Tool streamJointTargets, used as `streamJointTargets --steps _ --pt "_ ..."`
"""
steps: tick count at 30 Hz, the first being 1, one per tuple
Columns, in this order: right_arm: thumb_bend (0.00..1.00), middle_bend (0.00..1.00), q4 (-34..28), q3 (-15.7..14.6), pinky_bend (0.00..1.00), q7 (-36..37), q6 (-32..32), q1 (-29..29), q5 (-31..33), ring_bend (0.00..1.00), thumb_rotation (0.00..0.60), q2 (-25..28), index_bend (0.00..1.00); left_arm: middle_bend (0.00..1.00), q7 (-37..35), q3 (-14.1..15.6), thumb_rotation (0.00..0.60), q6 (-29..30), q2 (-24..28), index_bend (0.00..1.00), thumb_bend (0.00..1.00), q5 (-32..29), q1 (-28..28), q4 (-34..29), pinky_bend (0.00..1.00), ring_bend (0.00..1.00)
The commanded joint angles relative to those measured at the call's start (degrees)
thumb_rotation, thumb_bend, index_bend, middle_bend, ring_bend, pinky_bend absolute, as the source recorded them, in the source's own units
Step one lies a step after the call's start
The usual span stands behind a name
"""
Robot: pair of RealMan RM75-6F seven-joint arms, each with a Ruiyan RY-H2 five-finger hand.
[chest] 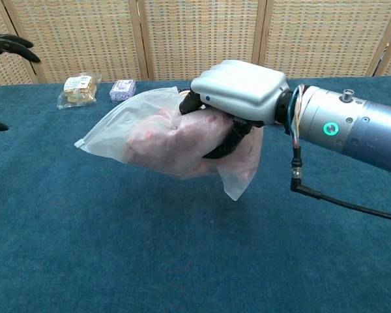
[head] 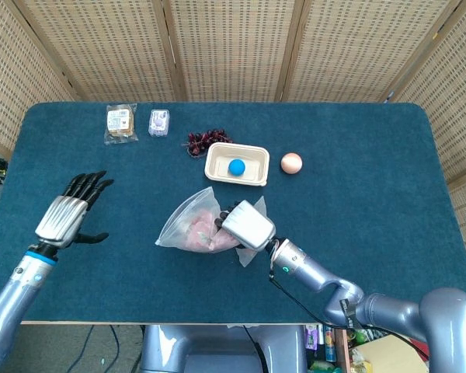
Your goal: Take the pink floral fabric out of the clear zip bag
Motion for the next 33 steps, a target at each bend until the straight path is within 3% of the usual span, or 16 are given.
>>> streamJointTargets --steps 1,6,15,33 --pt "1.00 0.68 0.7 -0.2 0.66 -1.4 -0.2 0.8 -0.7 0.61 0.600 -0.6 0.63 0.00 0.5 -1.8 0.600 -3.1 -1.2 0.34 0.15 -2.6 -3.0 -1.7 0.00 0.00" --pt "1.00 0.68 0.5 0.7 0.66 -3.2 -1.4 1.7 0.6 0.61 0.600 -1.2 0.63 0.00 2.1 -3.7 0.600 -9.2 -3.9 0.38 0.15 -8.7 -8.0 -2.2 0.00 0.00" --pt "1.00 0.68 -0.7 0.9 0.66 -5.2 -2.2 2.2 1.9 0.61 0.600 -1.0 0.63 0.00 6.7 -4.5 0.600 -12.6 -8.8 0.39 0.15 -17.5 -13.6 -0.9 0.00 0.00" --pt "1.00 0.68 -1.9 1.0 0.66 -6.3 -1.8 2.7 2.6 0.61 0.600 -0.9 0.63 0.00 6.6 -2.9 0.600 -13.8 -14.1 0.43 0.15 -20.8 -17.8 1.5 0.00 0.00"
